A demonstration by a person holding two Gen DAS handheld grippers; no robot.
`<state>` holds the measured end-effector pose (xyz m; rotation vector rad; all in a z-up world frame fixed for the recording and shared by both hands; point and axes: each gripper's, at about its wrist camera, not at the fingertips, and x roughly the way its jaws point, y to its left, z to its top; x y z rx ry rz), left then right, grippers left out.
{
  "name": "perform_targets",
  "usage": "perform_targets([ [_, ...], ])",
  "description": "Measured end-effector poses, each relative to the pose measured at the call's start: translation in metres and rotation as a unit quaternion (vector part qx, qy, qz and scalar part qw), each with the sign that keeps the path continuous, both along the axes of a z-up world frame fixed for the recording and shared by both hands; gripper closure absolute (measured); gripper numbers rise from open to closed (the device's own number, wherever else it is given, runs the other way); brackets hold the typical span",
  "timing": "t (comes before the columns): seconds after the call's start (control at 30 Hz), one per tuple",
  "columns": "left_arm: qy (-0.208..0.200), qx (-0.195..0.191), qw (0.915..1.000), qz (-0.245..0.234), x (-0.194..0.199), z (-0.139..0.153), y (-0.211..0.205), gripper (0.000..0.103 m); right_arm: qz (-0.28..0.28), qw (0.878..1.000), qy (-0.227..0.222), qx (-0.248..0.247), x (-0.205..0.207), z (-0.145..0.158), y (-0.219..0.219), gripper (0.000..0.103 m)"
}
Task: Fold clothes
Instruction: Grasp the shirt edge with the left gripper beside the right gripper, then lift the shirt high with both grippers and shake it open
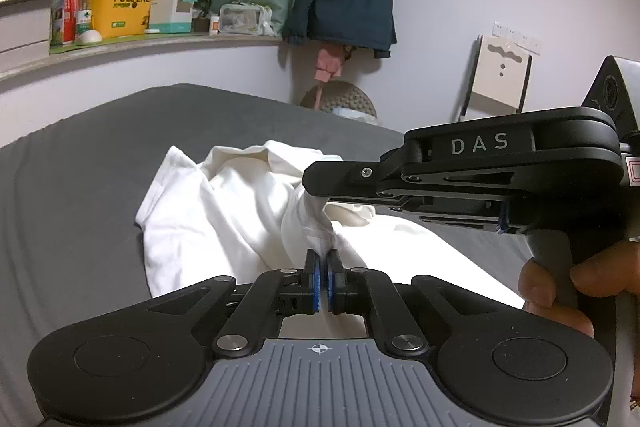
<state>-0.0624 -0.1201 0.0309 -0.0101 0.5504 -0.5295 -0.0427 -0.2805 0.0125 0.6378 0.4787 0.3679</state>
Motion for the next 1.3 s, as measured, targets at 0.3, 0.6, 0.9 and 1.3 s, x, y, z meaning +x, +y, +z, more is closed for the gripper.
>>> perform_targets([
  [0.3,0.0,-0.002,1.0,0.005,-0.002,0.0,0.0,0.097,-0.005,1.0,0.001,0.013,0.0,-0.002,-0.003,0.1],
  [0.6,0.006,-0.003,1.0,0.002,-0.002,0.0,-0.002,0.096,-0.006,1.0,0.005,0.025,0.001,-0.005,-0.006,0.1],
  [0.9,0.016,0.002,0.9998,0.015,0.008,-0.008,0.005,0.097,0.003,1.0,0.01,0.015,0.002,-0.009,-0.003,0.096],
  [1.3,-0.005,0.077,0.9916,0.104,0.04,-0.011,0.067,0.098,-0.109,0.97,0.042,-0.213,-0.002,-0.018,-0.004,0.078],
])
